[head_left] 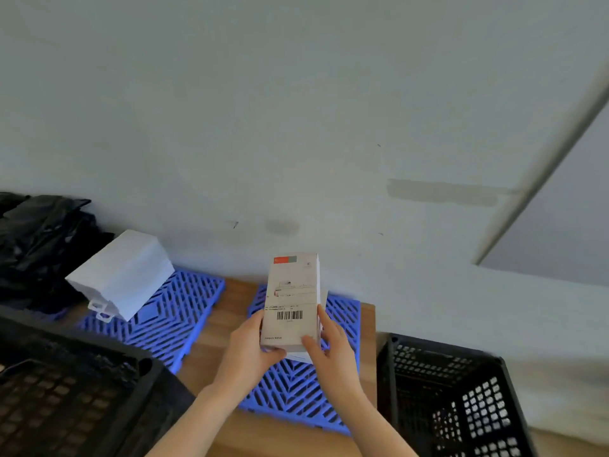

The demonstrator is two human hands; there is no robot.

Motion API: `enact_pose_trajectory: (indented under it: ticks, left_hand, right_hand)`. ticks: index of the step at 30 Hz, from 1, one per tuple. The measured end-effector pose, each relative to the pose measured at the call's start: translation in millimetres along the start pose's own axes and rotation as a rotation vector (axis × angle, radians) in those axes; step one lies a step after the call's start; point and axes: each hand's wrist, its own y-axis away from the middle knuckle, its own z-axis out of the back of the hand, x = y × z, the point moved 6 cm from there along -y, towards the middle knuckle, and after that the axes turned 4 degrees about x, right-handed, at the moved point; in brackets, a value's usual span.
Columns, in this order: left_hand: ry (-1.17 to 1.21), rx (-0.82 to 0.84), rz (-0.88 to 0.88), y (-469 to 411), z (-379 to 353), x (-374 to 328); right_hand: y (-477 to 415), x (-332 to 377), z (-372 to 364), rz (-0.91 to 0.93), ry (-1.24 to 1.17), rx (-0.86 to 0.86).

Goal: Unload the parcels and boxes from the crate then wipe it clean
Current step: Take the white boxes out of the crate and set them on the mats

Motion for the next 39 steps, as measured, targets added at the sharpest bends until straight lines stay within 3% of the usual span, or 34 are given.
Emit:
enact_pose_trajectory:
  ticks: [9,13,23,32,39]
  left_hand:
    - [-0.072,0.164,0.091,-34.0,-53.8,64.3]
    - [-0.099,0.139,0.096,-36.3,-63.9,74.2]
    - [-0.09,0.156,0.089,-49.2,-62.7,69.5]
    - [-0.165,0.202,0.182,-31.7,-62.1,69.6]
    - [-0.258,0.117,0.123,-16.1,-28.0,33.5]
  right_hand:
    - [-28.4,-82.6,-23.1,-0.29,0.023,-0.025]
    - [-32.1,-97.9,-25.9,-0.35,0.016,-0.056]
    - [-35.9,-93.4,-29.0,-0.363,0.032,-0.069]
    - [-19.4,-95.2,-23.7,-0.424,0.023,-0.077]
    - [0.8,-61.3,-3.8,-0.331,0.137,-0.116]
